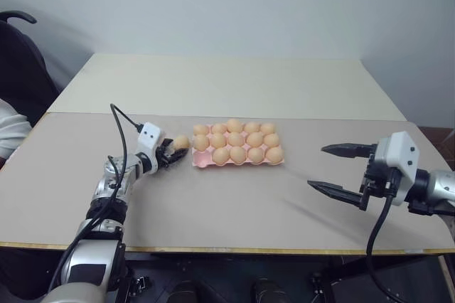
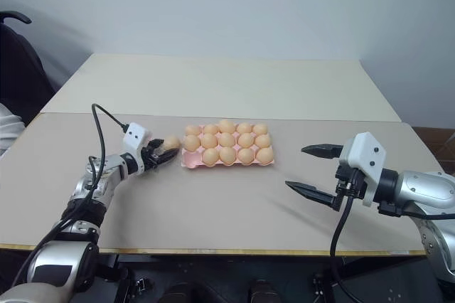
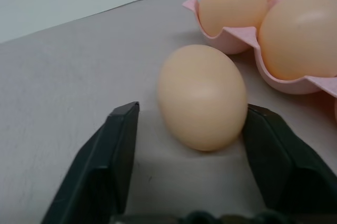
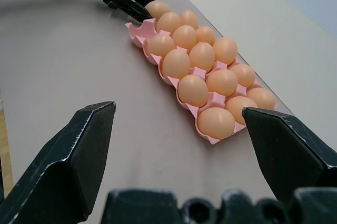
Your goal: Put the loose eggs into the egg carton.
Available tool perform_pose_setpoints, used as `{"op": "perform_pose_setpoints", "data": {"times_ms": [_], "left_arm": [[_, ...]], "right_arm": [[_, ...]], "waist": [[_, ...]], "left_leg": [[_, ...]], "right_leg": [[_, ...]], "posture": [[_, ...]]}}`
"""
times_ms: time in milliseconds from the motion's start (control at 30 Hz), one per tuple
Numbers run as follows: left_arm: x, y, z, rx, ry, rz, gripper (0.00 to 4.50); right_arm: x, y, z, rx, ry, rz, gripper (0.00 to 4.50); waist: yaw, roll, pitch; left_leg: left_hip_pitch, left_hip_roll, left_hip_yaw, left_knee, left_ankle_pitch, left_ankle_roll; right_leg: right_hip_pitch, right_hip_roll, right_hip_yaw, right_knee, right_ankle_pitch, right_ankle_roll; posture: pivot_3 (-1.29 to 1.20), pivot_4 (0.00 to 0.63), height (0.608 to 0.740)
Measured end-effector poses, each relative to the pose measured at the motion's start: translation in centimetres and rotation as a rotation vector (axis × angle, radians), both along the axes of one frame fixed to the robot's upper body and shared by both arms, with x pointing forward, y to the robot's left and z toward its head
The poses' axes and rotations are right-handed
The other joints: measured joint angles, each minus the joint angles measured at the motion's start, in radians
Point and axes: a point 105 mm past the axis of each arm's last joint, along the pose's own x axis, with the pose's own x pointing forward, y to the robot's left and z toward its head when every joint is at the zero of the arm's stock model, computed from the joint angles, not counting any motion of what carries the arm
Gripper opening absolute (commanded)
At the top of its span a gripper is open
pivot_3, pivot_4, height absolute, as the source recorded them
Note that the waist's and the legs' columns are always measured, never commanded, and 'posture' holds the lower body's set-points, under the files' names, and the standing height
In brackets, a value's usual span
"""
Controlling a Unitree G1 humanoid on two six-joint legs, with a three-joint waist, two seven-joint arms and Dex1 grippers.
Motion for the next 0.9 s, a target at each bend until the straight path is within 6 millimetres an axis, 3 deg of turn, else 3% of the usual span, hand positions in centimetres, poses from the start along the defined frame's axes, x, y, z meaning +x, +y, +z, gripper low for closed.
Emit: {"op": "perform_pose_setpoints", "data": {"times_ms": [67,167,300,433,533,700,900], "left_arm": [[0.0,0.1,0.0,-0.001,-0.001,0.004,1.59],[0.0,0.5,0.4,0.003,-0.013,0.011,1.59],[-0.6,1.2,3.3,-0.001,-0.111,-0.016,1.59],[-2.5,-0.7,6.2,-0.07,-0.184,-0.169,1.59],[-4.1,-2.7,6.3,-0.081,-0.162,-0.306,1.59],[-4.5,-4.3,4.9,-0.057,-0.1,-0.358,1.59],[-4.3,-4.6,4.0,-0.022,-0.075,-0.354,3.36]], "right_arm": [[0.0,0.0,0.0,0.001,-0.001,-0.002,4.5],[0.0,0.0,0.0,0.001,-0.002,-0.005,4.5],[0.1,0.0,0.0,0.009,-0.006,-0.011,4.5],[0.1,0.0,0.0,0.012,-0.006,-0.011,4.5],[0.1,0.0,0.0,0.013,-0.007,-0.011,4.5],[0.1,0.0,0.0,0.015,-0.007,-0.011,4.5],[0.0,0.0,-0.1,0.015,-0.003,-0.015,4.5]], "waist": [[0.0,0.0,0.0],[-0.001,0.0,0.0],[-0.006,0.0,0.0],[-0.004,0.0,0.0],[-0.003,0.0,0.0],[-0.005,0.0,0.0],[-0.007,0.0,0.0]], "left_leg": [[0.0,0.0,0.0,0.0,0.0,0.0],[0.0,0.0,0.0,0.0,0.0,0.0],[0.0,0.0,0.0,0.0,0.0,0.0],[0.0,0.0,0.0,0.0,0.0,0.0],[0.001,0.0,0.0,0.0,0.0,0.0],[0.001,0.0,0.0,0.001,0.0,0.0],[0.0,0.0,0.0,0.001,0.0,0.0]], "right_leg": [[0.0,0.0,0.0,0.0,0.0,0.0],[0.0,0.0,0.0,0.0,0.0,0.0],[0.0,0.0,0.0,0.0,0.0,0.0],[0.0,0.0,0.0,0.0,0.0,0.0],[0.0,0.0,0.0,0.0,0.0,0.0],[0.0,0.0,0.0,0.001,0.0,0.0],[0.0,0.0,0.0,0.0,0.0,0.0]], "posture": [[0.0,0.15,0.74],[0.0,0.15,0.74],[0.0,0.15,0.74],[0.0,0.15,0.74],[0.0,0.15,0.74],[0.0,0.15,0.74],[0.0,0.15,0.74]]}}
